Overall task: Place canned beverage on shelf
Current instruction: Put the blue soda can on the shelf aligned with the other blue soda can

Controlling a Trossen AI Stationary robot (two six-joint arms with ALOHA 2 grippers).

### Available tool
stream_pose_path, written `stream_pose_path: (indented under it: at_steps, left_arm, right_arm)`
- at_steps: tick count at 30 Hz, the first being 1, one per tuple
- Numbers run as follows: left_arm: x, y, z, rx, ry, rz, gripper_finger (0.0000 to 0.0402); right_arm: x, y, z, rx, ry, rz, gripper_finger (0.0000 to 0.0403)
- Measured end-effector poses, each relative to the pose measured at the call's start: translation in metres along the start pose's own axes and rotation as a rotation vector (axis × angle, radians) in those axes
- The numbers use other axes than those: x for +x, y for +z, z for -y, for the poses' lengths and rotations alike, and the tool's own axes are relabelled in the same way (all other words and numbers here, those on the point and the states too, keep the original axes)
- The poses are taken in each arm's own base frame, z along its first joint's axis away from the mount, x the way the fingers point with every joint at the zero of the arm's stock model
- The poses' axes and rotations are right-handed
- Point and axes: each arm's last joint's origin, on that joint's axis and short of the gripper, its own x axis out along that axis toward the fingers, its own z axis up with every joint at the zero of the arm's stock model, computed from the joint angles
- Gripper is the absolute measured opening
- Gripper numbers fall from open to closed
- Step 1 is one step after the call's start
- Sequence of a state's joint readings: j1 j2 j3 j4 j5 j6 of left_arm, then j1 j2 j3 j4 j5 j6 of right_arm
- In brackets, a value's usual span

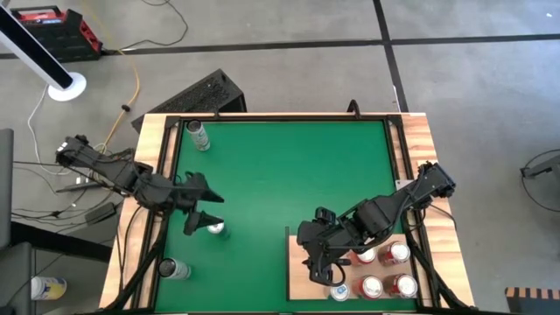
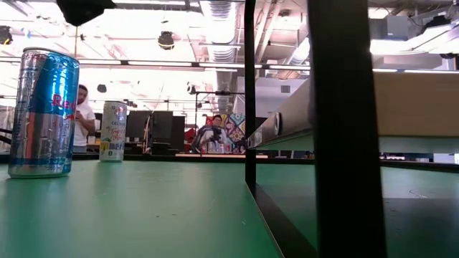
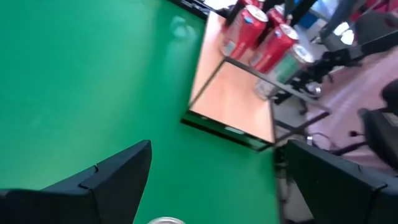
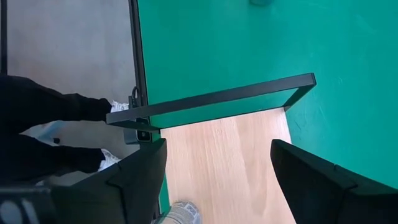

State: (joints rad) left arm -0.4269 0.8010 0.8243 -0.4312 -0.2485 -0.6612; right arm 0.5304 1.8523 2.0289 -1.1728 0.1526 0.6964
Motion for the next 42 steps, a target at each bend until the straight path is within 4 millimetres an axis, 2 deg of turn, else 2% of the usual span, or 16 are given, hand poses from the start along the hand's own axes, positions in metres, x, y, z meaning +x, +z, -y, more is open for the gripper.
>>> stream_pose_path:
  at_steps: [6,12,21,33,42]
  left_arm:
    - [0.011,0.011,0.02,-0.005,-0.011,-0.096,0.0355]
    - [0.012,0.014,0.027,0.066,0.17,-0.276,0.0355]
    - [0.018,0.011,0.029,-0.057,0.316,-0.154,0.0355]
    - [0.036,0.003,0.031,-0.019,0.363,-0.196,0.0355]
    - [0.048,-0.002,0.032,-0.059,0.398,-0.201,0.0355]
  right_arm:
    - [0.0,0.001,0.001,-0.049,-0.003,0.004,0.0312]
    - [0.001,0.003,0.003,-0.087,-0.005,0.008,0.0312]
    - [0.001,0.003,0.003,-0.097,-0.005,0.008,0.0312]
    - [0.0,0.003,0.003,-0.085,-0.004,0.01,0.0312]
    - [0.0,0.003,0.003,-0.058,-0.003,0.01,0.0312]
